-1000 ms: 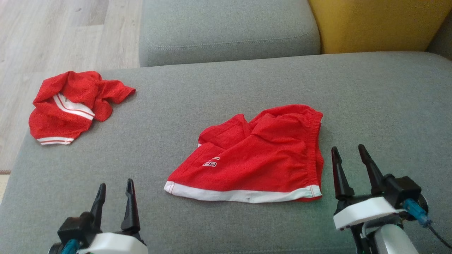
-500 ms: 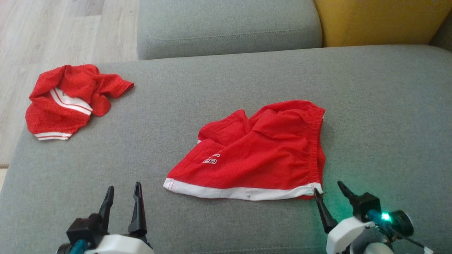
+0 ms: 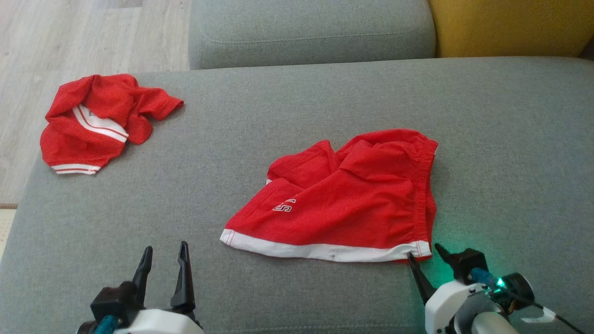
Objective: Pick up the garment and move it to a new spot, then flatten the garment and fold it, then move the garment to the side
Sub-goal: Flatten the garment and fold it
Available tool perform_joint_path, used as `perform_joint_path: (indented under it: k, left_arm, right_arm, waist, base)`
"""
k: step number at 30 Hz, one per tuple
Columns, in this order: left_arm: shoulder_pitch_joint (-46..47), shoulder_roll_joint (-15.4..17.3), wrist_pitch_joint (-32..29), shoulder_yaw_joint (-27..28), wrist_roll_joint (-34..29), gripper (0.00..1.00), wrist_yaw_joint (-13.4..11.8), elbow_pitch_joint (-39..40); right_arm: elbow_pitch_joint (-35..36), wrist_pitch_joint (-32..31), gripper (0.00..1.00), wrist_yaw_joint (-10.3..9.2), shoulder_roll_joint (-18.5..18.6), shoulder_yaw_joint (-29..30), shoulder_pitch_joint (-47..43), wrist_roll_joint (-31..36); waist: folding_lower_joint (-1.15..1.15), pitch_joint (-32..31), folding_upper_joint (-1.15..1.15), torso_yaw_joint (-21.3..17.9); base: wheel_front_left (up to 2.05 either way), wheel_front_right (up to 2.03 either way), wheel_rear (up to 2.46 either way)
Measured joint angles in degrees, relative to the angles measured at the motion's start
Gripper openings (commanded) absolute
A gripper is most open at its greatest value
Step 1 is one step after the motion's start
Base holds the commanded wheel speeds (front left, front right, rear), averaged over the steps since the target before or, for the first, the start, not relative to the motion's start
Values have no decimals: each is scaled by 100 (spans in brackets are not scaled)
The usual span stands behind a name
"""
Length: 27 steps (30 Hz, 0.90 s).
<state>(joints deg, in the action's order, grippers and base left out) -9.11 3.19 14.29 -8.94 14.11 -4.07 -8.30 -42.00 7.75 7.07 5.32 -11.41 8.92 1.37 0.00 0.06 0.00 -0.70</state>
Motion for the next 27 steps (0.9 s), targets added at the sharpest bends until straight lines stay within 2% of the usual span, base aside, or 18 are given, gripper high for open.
perform_joint_path:
  k: [1, 2, 5, 8, 16, 19, 23, 25, 27]
  left_arm:
    - [0, 0, 0, -1, 0, 100, -3, -5]
    - [0, 0, 0, -1, 0, 100, -3, -10]
    - [0, 0, 0, 2, 0, 100, -4, -12]
    - [0, 0, 0, 2, 0, 100, -4, -15]
    - [9, -1, 0, -24, 0, 100, -4, -36]
    - [9, -1, 0, -49, 1, 100, -31, -35]
    - [9, -1, 0, -65, 1, 100, -46, -32]
    - [9, -1, 0, -58, 1, 100, -45, -33]
    - [9, -1, 0, -56, 1, 100, -44, -33]
  right_arm:
    - [-44, 0, 83, 0, 8, -35, 0, -21]
    - [-85, -1, 83, 0, 14, -81, 1, -41]
    - [-187, -1, 67, 0, 14, -182, 16, -91]
    - [-281, 5, 64, 0, 16, -285, 136, -102]
    - [-413, 91, 64, 0, 19, -424, 464, -221]
    - [-466, 134, 49, 0, 20, -493, 467, -257]
    - [-505, 134, 37, 0, 24, -543, 467, -292]
    - [-505, 137, 25, 0, 26, -584, 467, -343]
    - [-505, 153, 5, 0, 32, -613, 467, -385]
  waist:
    - [0, 1, 0, 2]
    - [0, 2, 0, 2]
    - [0, 8, 0, -7]
    - [0, 20, 0, -20]
    - [0, 51, 0, 13]
    - [0, 52, 0, 26]
    - [0, 57, 0, 30]
    - [0, 64, 0, 23]
    - [0, 72, 0, 12]
  base:
    - [0, 0, 0]
    - [0, 0, 0]
    - [0, 0, 0]
    - [0, 0, 0]
    - [0, 0, 0]
    - [0, 0, 0]
    - [0, 0, 0]
    - [0, 0, 0]
    - [0, 0, 0]
